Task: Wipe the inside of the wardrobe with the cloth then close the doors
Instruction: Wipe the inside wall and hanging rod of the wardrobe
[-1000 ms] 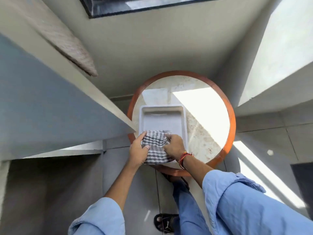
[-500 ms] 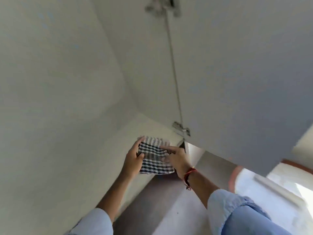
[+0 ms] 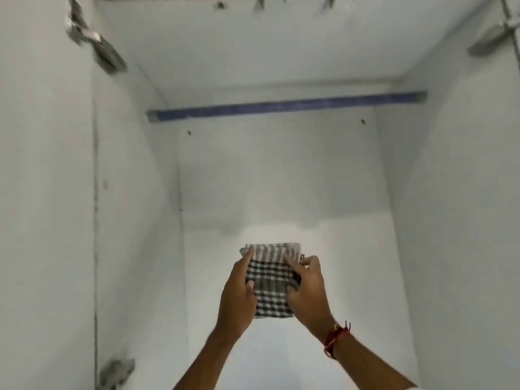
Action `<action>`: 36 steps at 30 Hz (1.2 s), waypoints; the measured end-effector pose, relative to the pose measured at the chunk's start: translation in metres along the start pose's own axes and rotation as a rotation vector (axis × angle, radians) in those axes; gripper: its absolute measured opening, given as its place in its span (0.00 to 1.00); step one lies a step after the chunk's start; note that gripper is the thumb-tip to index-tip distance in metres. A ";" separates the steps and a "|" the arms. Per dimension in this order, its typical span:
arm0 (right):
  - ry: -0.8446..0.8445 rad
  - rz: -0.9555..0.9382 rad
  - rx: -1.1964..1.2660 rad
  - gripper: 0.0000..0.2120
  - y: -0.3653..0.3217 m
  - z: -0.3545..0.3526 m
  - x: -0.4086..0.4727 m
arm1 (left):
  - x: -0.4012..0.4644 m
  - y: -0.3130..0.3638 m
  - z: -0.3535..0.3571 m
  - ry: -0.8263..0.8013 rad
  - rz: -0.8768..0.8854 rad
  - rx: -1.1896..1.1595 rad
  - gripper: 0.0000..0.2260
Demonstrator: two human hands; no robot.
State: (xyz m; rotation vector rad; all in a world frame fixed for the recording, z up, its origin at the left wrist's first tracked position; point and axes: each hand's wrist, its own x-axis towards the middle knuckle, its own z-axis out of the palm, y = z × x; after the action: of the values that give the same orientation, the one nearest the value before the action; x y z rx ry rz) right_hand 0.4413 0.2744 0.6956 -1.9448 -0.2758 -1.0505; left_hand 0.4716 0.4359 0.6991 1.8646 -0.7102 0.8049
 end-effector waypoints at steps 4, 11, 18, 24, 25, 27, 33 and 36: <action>0.028 -0.343 -0.073 0.36 -0.075 -0.001 0.089 | 0.082 0.043 -0.064 0.202 0.193 0.132 0.30; 0.183 -0.669 -0.161 0.35 -0.191 -0.001 0.197 | 0.190 0.109 -0.154 0.435 0.359 0.269 0.31; 0.259 -0.661 -0.499 0.32 -0.232 0.012 0.266 | 0.262 0.128 -0.188 0.451 0.290 0.398 0.31; 0.383 -0.697 -0.988 0.28 -0.239 0.028 0.277 | 0.287 0.113 -0.189 0.416 0.260 0.661 0.28; 0.393 -0.719 -1.045 0.27 -0.243 0.032 0.277 | 0.287 0.112 -0.188 0.430 0.239 0.746 0.28; 0.392 -0.760 -1.078 0.27 -0.249 0.043 0.279 | 0.284 0.115 -0.186 0.498 0.162 0.934 0.31; 0.247 -0.853 -0.843 0.30 -0.245 0.068 0.293 | 0.285 0.101 -0.192 0.455 0.179 1.348 0.44; 0.267 -0.862 -0.830 0.30 -0.243 0.072 0.300 | 0.288 0.088 -0.198 0.443 0.220 1.274 0.36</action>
State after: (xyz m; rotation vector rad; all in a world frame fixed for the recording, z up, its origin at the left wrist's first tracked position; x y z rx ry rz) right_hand 0.5341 0.4130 1.0512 -2.4033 -0.6314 -2.2390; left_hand 0.5369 0.5465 1.0361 2.5197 -0.0382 2.0540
